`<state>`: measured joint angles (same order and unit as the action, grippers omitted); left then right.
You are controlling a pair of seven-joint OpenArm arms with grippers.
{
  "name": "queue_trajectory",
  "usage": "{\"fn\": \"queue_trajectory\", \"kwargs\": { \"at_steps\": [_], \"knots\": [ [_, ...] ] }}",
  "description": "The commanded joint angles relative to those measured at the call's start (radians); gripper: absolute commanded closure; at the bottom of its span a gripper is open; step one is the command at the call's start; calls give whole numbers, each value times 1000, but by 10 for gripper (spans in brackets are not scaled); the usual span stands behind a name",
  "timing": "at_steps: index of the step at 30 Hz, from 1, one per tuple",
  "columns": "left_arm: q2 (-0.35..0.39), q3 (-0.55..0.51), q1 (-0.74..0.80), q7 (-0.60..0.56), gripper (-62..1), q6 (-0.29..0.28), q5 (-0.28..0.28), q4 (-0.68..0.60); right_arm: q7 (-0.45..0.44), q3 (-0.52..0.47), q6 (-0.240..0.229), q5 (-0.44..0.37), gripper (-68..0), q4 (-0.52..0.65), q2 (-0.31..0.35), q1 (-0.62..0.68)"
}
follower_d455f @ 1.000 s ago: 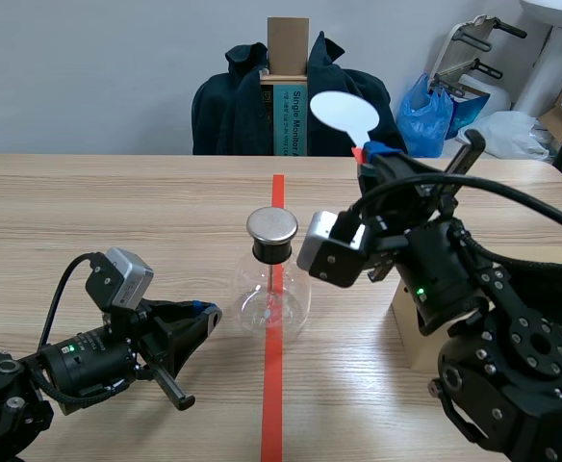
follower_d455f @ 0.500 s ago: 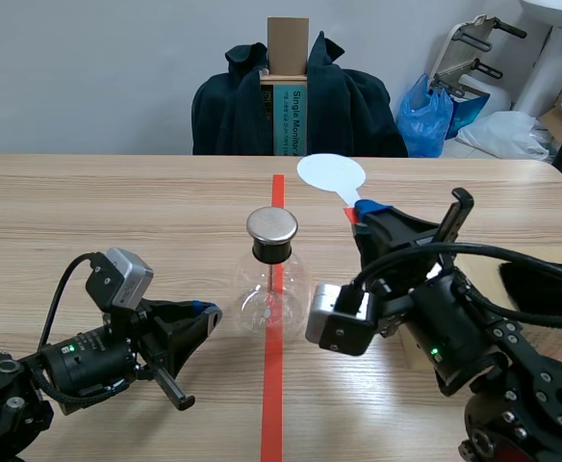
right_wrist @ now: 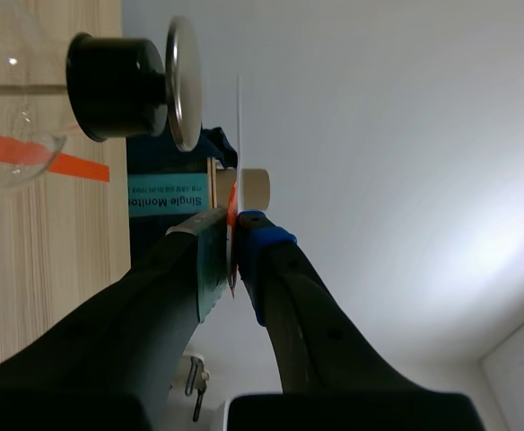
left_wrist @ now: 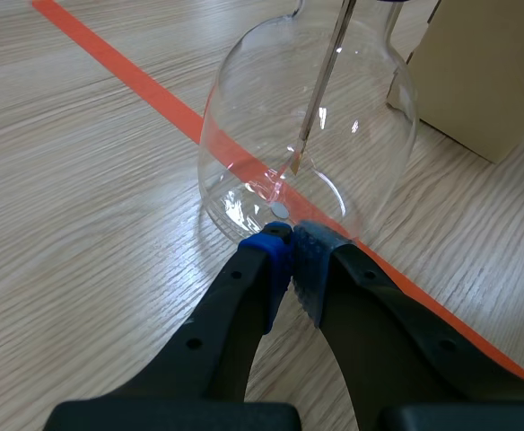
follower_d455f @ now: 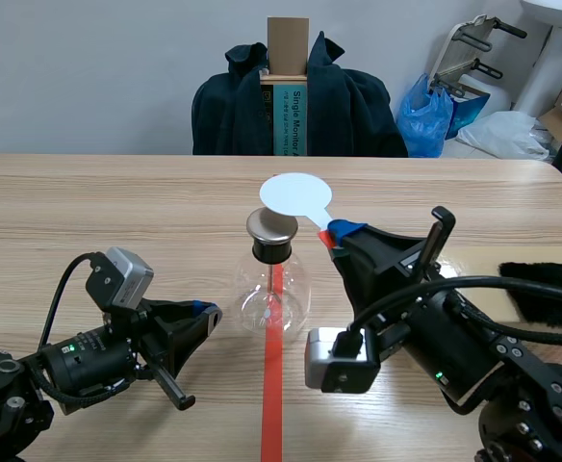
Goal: Do the electroscope experiment.
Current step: 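Move the plate toward and away from the electroscope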
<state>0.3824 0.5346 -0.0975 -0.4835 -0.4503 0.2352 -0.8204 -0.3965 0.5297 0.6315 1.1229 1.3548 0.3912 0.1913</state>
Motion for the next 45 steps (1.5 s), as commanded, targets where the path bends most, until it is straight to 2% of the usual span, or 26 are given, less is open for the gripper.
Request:
{"fn": "queue_trajectory", "kwargs": {
  "at_steps": [1, 9, 20, 26, 36, 41, 45],
  "knots": [
    [-5, -6, -5, -18, -41, -10, 7, -23, -13, -8, 12, -4, -7, 27, 8, -3],
    [-5, -6, -5, -18, -41, -10, 7, -23, -88, -8, 12, 4, -7, 27, 19, -3],
    [-5, -6, -5, -13, -41, -10, 7, -23, -84, -8, 12, 4, -7, 27, 18, -3],
    [-5, -6, -5, -14, -41, -10, 7, -23, 14, -8, 34, 4, -7, 27, 16, -3],
    [-5, -6, -5, -15, -41, -10, 7, -23, 215, -8, 34, 4, -7, 27, 16, -3],
    [-5, -6, -5, -18, -41, -10, 7, -23, 276, -8, 34, 4, -7, 27, 16, -3],
    [-5, -6, -5, -18, -41, -10, 7, -23, 287, -8, 34, 4, -7, 27, 16, -3]
  ]
}}
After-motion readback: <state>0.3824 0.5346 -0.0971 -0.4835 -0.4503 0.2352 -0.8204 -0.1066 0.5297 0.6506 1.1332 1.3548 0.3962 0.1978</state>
